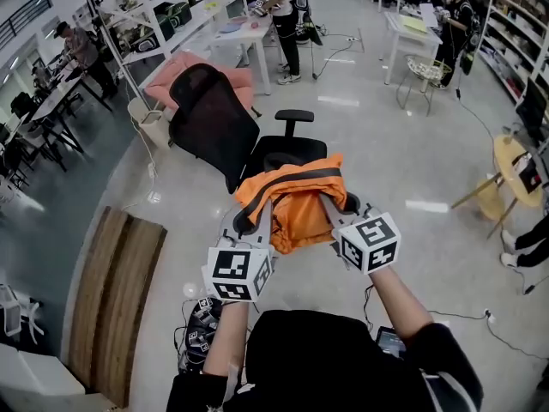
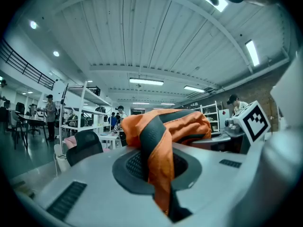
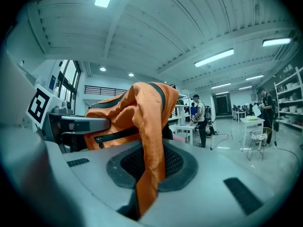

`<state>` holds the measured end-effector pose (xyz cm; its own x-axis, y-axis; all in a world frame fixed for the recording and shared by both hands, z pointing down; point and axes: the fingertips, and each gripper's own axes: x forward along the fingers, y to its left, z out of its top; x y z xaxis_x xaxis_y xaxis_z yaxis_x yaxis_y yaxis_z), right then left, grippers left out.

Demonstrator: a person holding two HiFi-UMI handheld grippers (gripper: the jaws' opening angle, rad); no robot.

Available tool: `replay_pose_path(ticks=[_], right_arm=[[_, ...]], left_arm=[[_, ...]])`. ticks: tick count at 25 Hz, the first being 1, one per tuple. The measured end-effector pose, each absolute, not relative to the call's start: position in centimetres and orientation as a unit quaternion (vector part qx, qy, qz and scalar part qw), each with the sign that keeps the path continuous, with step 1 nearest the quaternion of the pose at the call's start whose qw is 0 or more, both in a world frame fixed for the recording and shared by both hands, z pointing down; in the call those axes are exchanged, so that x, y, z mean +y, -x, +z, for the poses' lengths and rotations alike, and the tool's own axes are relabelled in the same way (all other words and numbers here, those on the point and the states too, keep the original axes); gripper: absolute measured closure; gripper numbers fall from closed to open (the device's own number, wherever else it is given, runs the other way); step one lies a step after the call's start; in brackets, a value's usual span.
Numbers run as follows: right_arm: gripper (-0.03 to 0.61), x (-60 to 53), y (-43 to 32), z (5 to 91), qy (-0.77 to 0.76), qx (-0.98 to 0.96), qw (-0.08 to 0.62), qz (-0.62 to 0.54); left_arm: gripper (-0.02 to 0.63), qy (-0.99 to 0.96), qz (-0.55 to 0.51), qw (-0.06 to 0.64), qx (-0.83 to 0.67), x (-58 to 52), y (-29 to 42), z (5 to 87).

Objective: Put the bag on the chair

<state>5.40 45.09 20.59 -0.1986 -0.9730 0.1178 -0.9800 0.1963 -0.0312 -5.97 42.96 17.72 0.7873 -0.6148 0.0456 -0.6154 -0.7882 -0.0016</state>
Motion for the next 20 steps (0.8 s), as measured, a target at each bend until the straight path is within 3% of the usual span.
replay_pose_path(ticks=[20], right_arm=[[0.549,38.9,-7.4,21.9,-0.613,-0.786,0.043,0.068]], left_arm=[[0.589,-0.937,0.031,0.023,-0.346,37.0,4.0,18.9]])
